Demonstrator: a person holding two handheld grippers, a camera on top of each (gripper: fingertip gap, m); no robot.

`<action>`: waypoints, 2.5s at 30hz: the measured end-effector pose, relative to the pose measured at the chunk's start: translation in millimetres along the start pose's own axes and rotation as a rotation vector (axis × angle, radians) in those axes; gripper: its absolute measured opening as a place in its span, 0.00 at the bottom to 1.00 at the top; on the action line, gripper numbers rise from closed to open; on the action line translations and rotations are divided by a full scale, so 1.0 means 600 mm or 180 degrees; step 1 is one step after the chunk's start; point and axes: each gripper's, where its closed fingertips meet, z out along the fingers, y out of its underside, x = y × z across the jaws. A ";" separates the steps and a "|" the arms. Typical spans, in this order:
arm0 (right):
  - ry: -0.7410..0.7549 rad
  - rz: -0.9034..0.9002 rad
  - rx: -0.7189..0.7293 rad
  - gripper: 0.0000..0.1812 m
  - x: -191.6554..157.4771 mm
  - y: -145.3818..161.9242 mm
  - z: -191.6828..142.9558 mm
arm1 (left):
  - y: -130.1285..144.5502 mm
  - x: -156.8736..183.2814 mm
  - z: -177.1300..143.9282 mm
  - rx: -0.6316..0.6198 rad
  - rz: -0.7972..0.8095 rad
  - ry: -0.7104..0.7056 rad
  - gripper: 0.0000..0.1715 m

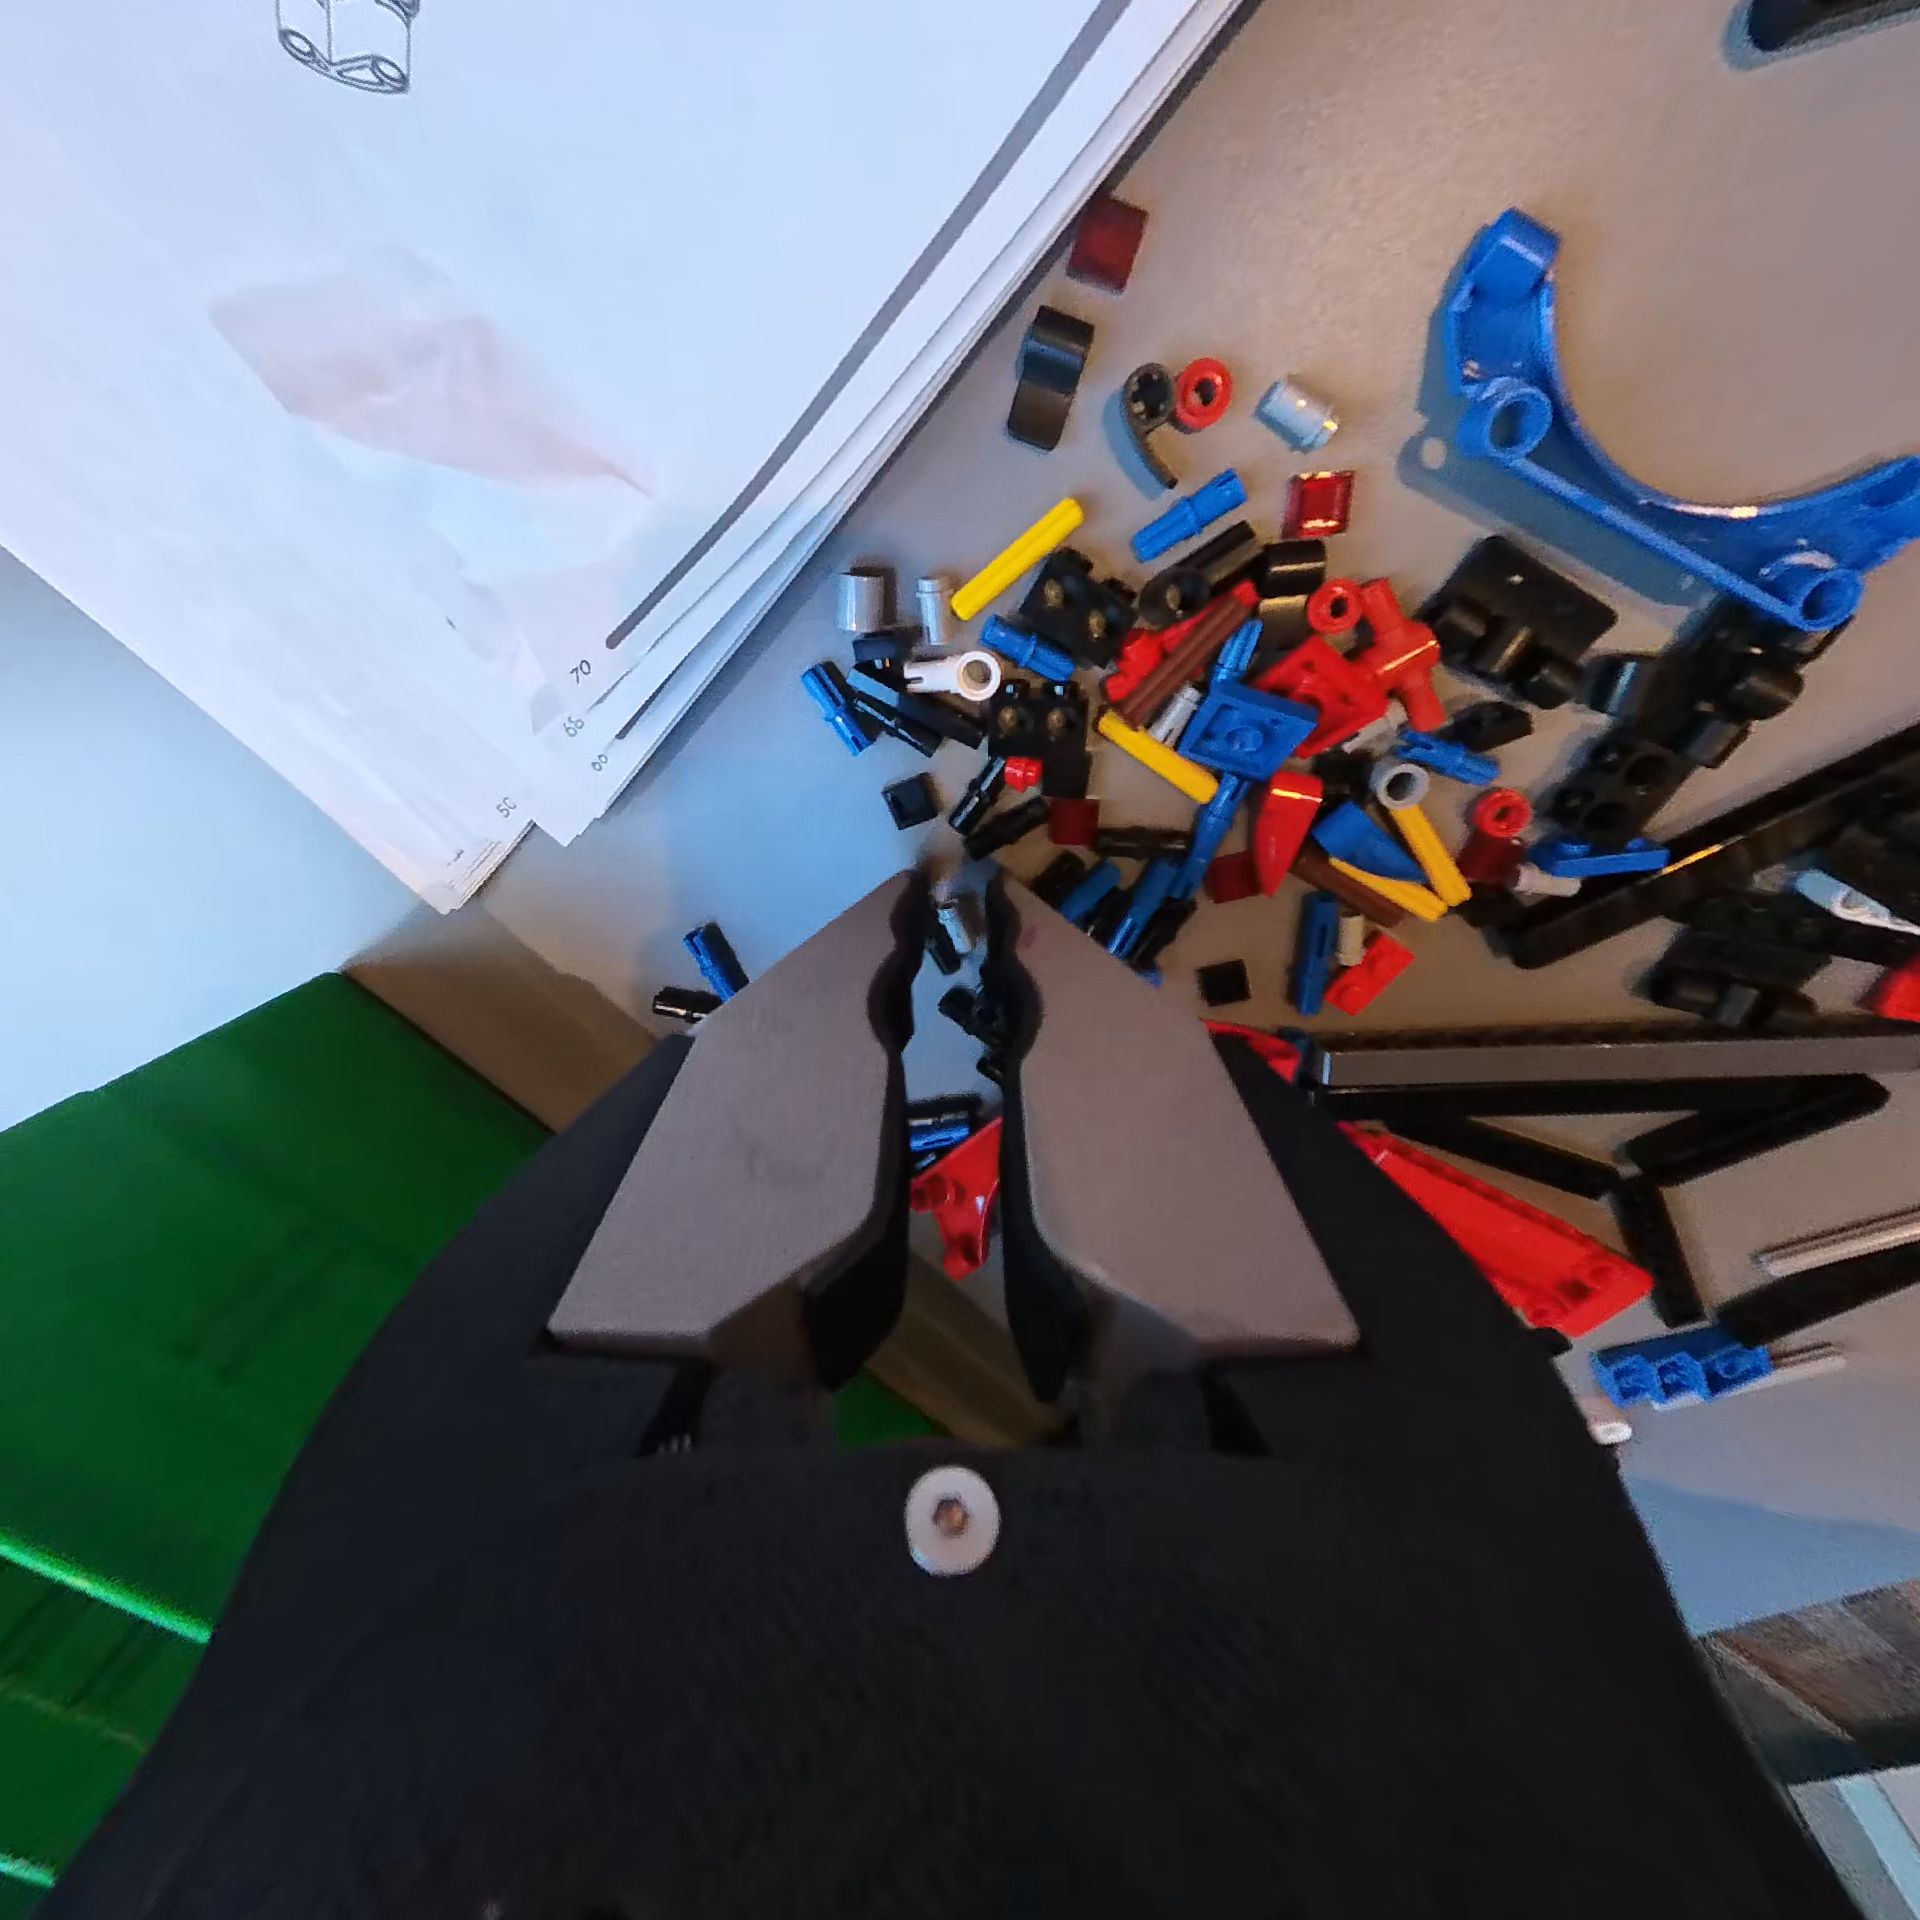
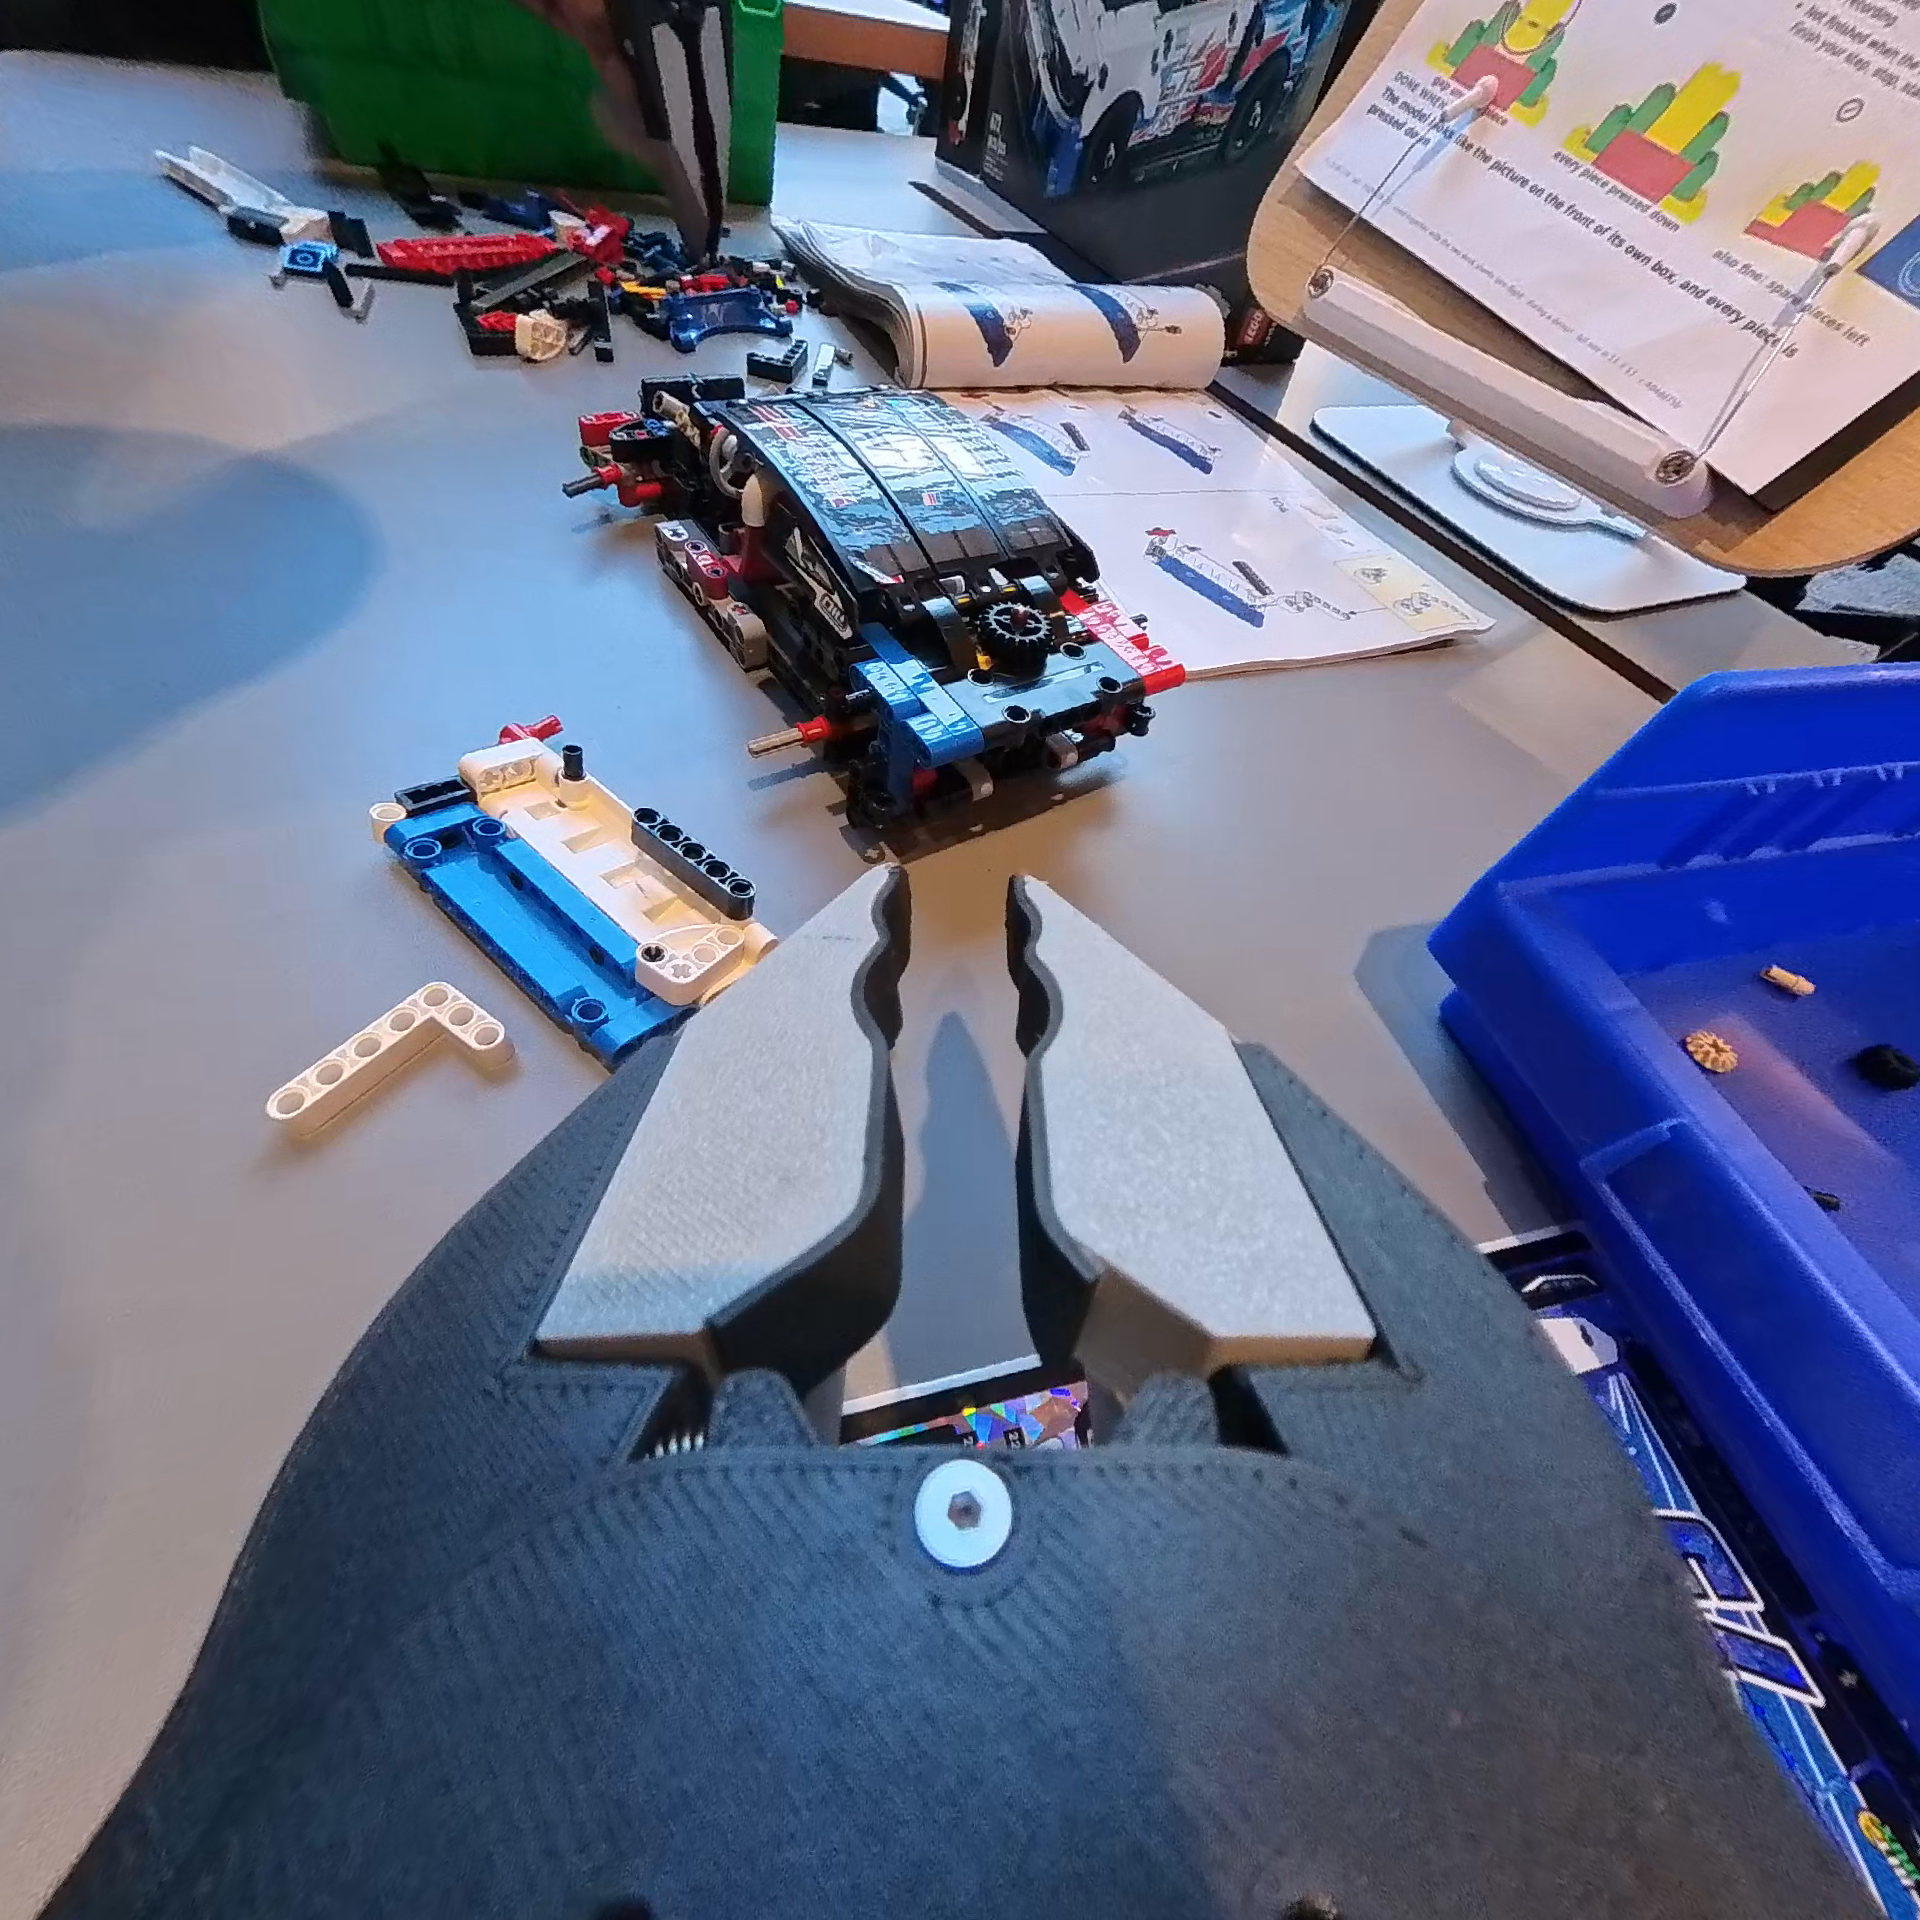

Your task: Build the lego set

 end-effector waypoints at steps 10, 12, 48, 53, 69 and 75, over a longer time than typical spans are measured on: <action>-0.0002 0.0000 0.0007 0.09 0.000 0.000 0.000 | -0.021 -0.007 -0.015 0.0121 0.0278 -0.0182 0.08; -0.0001 -0.0001 0.0008 0.09 0.000 0.000 -0.001 | -0.025 -0.008 -0.013 0.0123 0.0278 -0.0190 0.08; -0.0014 -0.0005 0.0048 0.08 -0.001 -0.003 -0.003 | -0.013 0.007 -0.012 0.0110 0.0225 -0.0087 0.00; -0.0011 -0.0009 0.0041 0.08 -0.001 -0.002 -0.002 | -0.015 0.000 -0.017 0.0120 0.0235 -0.0128 0.04; -0.0026 0.0060 0.0053 0.08 0.002 -0.003 -0.003 | -0.013 0.002 0.002 -0.0112 0.0528 0.0024 0.03; -0.0029 0.0073 0.0081 0.08 0.003 -0.005 -0.004 | -0.012 0.005 0.002 -0.0053 0.0483 0.0015 0.01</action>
